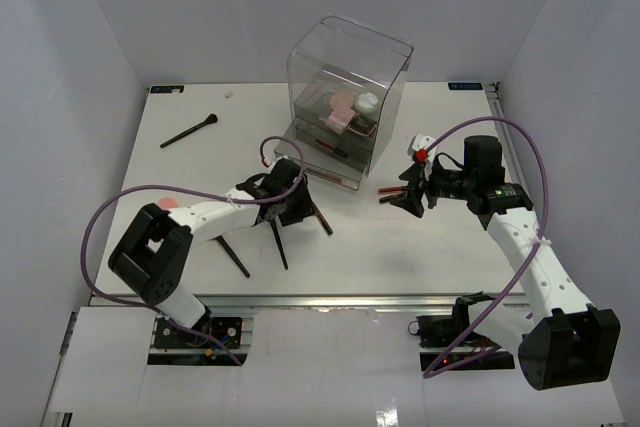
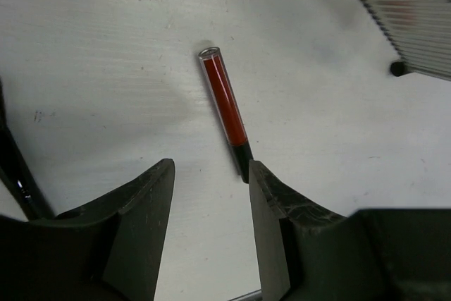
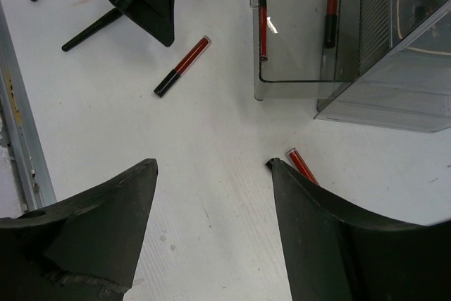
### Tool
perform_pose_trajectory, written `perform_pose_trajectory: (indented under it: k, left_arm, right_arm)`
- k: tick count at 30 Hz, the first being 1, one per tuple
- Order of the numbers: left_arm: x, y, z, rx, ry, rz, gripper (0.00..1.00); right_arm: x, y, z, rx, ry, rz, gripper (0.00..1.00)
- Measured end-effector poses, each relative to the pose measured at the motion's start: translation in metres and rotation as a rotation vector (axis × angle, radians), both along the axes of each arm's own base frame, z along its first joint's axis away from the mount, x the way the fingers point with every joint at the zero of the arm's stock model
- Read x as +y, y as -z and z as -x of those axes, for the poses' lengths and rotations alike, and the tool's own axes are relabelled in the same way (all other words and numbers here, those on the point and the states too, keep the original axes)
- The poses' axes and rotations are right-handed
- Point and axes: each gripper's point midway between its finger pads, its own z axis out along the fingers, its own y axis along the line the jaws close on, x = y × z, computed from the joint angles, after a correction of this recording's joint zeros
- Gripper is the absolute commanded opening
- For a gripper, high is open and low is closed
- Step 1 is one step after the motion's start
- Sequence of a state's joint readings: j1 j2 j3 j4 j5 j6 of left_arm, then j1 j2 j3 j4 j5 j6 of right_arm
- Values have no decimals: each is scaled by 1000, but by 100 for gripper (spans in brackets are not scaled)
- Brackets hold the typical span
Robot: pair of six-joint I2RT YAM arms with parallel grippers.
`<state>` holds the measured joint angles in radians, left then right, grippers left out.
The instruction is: Organize the makeup
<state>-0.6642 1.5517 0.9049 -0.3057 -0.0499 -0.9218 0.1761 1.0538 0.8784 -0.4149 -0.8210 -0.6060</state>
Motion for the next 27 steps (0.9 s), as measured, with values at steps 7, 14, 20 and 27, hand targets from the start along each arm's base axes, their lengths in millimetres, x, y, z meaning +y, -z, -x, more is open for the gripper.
perform_pose_trajectory:
  k: [7,14,20,27]
  left_arm:
    - [-20,33,-6,57,14,-112,58]
    - [-26,34,-11,53,-6,-144,54]
    - [-24,38,-15,67,-32,-184,48]
    - [-20,41,-14,71,-47,-199,34]
  right_arm:
    - [-4,1,-3,-1,21,6,73]
    - [-6,1,-4,-1,26,6,73]
    - [-6,1,-4,-2,28,6,73]
    - [-8,1,-5,-2,33,6,73]
